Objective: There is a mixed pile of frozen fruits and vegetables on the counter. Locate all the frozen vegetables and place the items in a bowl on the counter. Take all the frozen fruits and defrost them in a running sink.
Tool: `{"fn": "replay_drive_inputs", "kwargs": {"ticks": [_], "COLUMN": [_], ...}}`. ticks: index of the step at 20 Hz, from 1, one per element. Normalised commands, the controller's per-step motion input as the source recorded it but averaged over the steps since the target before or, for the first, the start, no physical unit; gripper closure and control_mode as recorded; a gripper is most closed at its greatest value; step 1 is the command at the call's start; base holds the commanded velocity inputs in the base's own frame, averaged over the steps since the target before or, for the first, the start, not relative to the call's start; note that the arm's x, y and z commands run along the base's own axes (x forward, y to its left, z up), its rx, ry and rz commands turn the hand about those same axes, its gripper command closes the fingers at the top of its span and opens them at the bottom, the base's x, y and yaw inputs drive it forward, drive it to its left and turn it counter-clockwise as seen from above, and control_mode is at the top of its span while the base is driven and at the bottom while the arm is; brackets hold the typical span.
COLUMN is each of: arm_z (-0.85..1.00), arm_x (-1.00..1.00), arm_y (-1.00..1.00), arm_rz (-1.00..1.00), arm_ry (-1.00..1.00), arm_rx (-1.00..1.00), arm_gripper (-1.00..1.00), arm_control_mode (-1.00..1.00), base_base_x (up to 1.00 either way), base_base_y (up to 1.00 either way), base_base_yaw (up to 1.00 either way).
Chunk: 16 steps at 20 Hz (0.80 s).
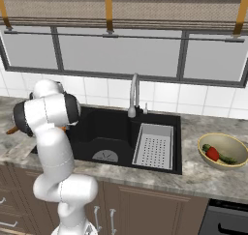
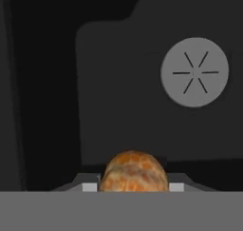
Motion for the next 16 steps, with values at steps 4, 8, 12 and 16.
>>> {"fn": "replay_drive_inputs", "kwargs": {"ticks": [4, 8, 12, 16], "arm_z": [-0.54, -0.63, -0.39, -0.46], "arm_x": [0.64, 0.53, 0.53, 0.51], "arm_y": [-0.52, -0.36, -0.39, -0.32], "arm_rz": [0.19, 0.17, 0.14, 0.09], "arm_ry": [0.04, 0.06, -0.03, -0.01], "arm_rx": [0.05, 0.07, 0.03, -0.01], "arm_gripper": [1.00, 1.00, 1.00, 1.00], "arm_control_mode": [-1.00, -1.00, -1.00, -1.00], "base_base_x": [0.00, 0.00, 0.00, 0.00], "base_base_y": [0.00, 0.00, 0.00, 0.00], "base_base_yaw": [0.00, 0.00, 0.00, 0.00]}}
